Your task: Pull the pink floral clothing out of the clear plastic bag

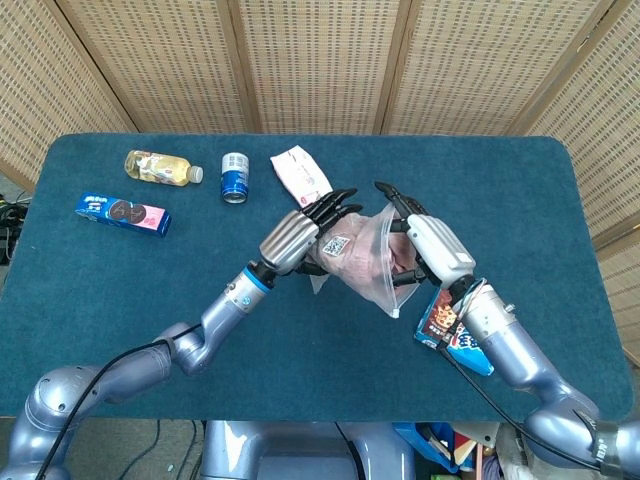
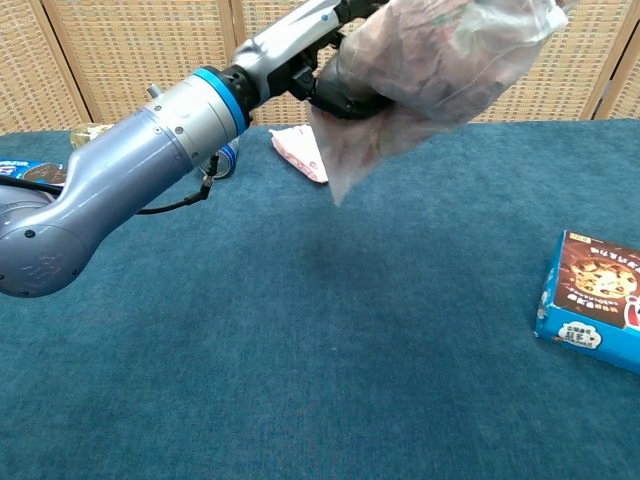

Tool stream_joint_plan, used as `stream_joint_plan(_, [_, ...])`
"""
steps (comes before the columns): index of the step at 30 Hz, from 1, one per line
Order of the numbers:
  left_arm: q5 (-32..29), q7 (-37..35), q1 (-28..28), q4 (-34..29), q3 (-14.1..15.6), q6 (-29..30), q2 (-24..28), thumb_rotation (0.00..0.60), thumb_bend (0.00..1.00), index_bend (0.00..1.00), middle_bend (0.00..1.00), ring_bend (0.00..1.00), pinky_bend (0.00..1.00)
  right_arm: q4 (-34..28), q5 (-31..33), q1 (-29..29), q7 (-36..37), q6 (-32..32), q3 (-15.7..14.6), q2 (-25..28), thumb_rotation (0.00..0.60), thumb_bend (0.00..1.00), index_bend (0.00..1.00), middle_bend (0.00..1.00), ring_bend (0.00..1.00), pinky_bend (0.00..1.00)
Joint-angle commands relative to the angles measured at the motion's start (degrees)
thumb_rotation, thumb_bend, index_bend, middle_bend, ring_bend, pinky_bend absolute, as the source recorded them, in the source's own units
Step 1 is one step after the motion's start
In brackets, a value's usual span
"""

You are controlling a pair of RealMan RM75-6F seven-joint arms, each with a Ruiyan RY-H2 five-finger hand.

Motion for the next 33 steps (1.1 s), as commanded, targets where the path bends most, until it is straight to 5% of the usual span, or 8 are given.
stream_joint_plan(1, [-0.1, -0.1, 0.5, -0.5, 0.4, -0.2, 0.7, 0.6, 0.35, 0.04, 0.0, 0.01, 0.17, 0.0, -1.8, -1.0, 1.5, -0.1, 0.1, 0.5, 0.6, 0.61, 0.76, 0.0, 0.0, 0.0])
stream_joint_plan(22, [-0.8, -5.0, 5.8, -2.0, 2.7, -0.8, 9.9, 0.6, 0.34, 0.03, 0.0, 0.0, 0.0, 1.9, -13.5, -4.6, 4.8, -1.9, -2.0, 2.6, 0.6, 0.61, 0.76, 0.0, 0.0, 0.0])
stream_joint_plan(33, [-3.0, -6.7, 3.8, -9.8, 6.3, -17.9, 18.6, 0.6, 0.35, 0.1, 0.0, 0.0, 0.0, 0.7, -18.2, -5.1, 8.3, -2.7, -1.8, 4.3, 0.6, 0.61, 0.76, 0.0, 0.0, 0.0])
